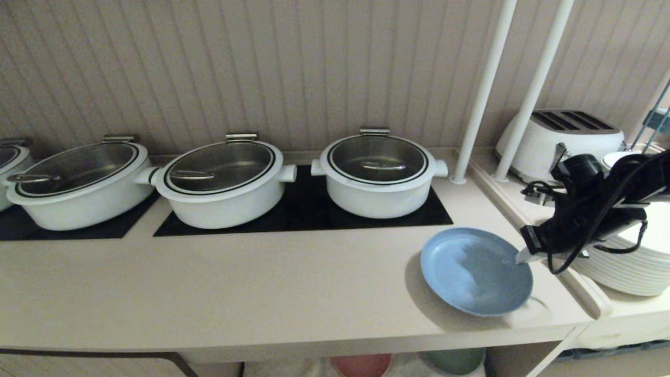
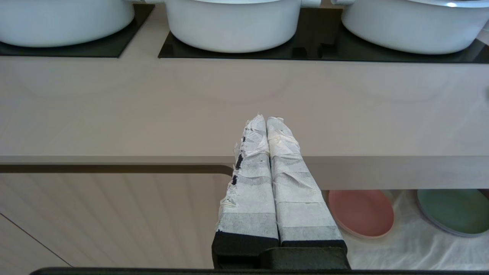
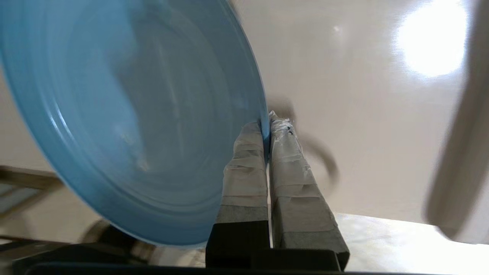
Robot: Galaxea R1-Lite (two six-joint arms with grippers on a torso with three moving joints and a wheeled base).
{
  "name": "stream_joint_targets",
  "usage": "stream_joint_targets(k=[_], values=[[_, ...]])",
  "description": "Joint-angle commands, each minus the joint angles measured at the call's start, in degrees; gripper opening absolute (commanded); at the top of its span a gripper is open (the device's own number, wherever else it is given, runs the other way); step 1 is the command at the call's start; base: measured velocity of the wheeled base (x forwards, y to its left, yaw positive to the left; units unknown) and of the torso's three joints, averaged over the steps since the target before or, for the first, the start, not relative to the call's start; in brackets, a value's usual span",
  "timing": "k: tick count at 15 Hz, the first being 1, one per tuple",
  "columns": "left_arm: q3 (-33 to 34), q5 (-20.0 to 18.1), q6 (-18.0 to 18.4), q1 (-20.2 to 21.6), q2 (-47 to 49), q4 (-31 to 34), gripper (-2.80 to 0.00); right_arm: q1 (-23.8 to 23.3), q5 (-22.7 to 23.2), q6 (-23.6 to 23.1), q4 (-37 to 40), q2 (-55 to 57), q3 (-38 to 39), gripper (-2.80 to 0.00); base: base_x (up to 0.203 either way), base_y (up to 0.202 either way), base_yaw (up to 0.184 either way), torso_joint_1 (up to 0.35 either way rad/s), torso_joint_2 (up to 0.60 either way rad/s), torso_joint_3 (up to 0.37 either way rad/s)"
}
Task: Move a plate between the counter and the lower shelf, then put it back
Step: Pick up the plate
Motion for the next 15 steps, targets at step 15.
stream_joint_targets(k=[15], values=[[0.0,0.04,-0.03,0.0,-0.02,-0.01,-2.8,-0.06,4.58,1.93,0.09,-16.16,15.54,-2.8,0.0,0.0,0.0,0.0,0.0,0.0]])
